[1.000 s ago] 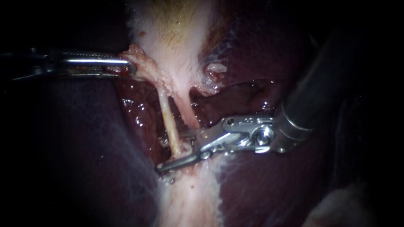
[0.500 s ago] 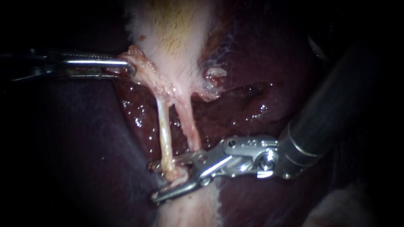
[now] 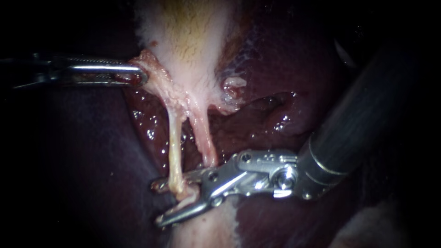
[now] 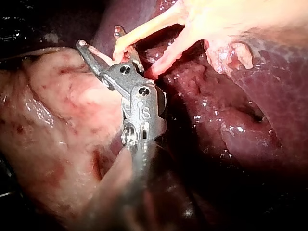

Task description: Clipping first clip left tube

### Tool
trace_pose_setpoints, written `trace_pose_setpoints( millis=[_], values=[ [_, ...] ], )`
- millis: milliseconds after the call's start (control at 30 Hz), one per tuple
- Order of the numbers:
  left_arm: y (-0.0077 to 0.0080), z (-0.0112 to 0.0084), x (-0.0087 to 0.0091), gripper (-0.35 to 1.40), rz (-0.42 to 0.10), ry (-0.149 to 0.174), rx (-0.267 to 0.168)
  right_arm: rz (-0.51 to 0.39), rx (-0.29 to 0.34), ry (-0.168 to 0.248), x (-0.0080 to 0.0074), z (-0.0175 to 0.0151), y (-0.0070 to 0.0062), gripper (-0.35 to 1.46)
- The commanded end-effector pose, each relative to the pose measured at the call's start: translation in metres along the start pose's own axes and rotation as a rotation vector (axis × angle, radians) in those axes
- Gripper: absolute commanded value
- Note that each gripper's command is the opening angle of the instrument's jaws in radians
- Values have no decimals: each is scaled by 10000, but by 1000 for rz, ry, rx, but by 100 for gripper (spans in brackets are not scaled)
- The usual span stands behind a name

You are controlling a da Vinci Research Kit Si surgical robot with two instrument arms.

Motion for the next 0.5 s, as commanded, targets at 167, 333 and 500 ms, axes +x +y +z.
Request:
trace_pose_setpoints(
  millis=[167,333,500],
  values=[
    [0,0,0,-35,0,0,0,0,0,-1,-2,-5,1,40],
    [-1,0,0,-35,0,0,0,3,-3,0,0,-16,6,24],
    [0,0,0,-35,0,0,0,9,-27,-6,4,-28,10,7]
  ],
)
